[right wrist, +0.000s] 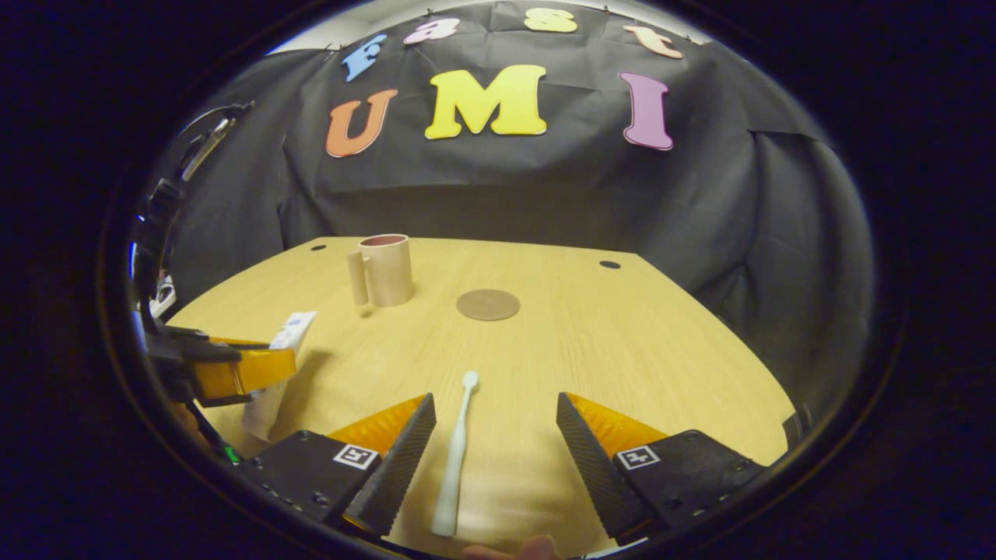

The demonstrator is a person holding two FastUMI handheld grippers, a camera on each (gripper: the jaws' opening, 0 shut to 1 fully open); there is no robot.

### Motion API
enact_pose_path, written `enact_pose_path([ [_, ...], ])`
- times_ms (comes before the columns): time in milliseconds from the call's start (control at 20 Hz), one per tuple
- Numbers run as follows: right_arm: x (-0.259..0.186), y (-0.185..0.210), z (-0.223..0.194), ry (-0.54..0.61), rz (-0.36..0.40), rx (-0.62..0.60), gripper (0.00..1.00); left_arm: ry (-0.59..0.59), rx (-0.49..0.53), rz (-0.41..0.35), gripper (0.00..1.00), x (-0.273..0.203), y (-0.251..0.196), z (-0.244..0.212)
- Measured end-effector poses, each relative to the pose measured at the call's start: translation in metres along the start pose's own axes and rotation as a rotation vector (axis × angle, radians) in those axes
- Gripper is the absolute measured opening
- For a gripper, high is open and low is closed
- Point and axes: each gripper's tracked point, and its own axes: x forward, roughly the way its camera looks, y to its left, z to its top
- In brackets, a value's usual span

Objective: Put the toothbrush and toothpaste on the desktop into the cup, then pick up the cup and place it on the coaster on the desktop.

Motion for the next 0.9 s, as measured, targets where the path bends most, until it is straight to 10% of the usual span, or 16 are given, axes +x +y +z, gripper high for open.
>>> enact_pose_path([
  [350, 0.02, 0.016, -0.022, 0.105, -0.014, 0.041, 0.95, -0.138, 0.024, 0.003, 0.42, -0.017, 0.0, 0.039],
  [500, 0.029, 0.025, -0.032, 0.152, -0.005, 0.04, 0.95, -0.216, 0.055, 0.024, 0.23, -0.026, 0.001, 0.048],
  [650, 0.031, 0.026, -0.028, 0.147, -0.007, 0.043, 0.81, -0.173, 0.041, 0.026, 0.22, -0.017, 0.005, 0.036],
  [700, 0.03, 0.025, -0.027, 0.146, -0.012, 0.046, 0.81, -0.139, 0.025, 0.022, 0.3, -0.014, 0.007, 0.029],
  [800, 0.031, 0.026, -0.03, 0.153, -0.005, 0.065, 0.81, -0.072, -0.02, 0.026, 0.92, -0.007, 0.013, 0.013],
  [900, 0.03, 0.026, -0.03, 0.151, 0.001, 0.073, 0.84, -0.018, -0.057, 0.016, 0.99, 0.002, 0.012, 0.003],
])
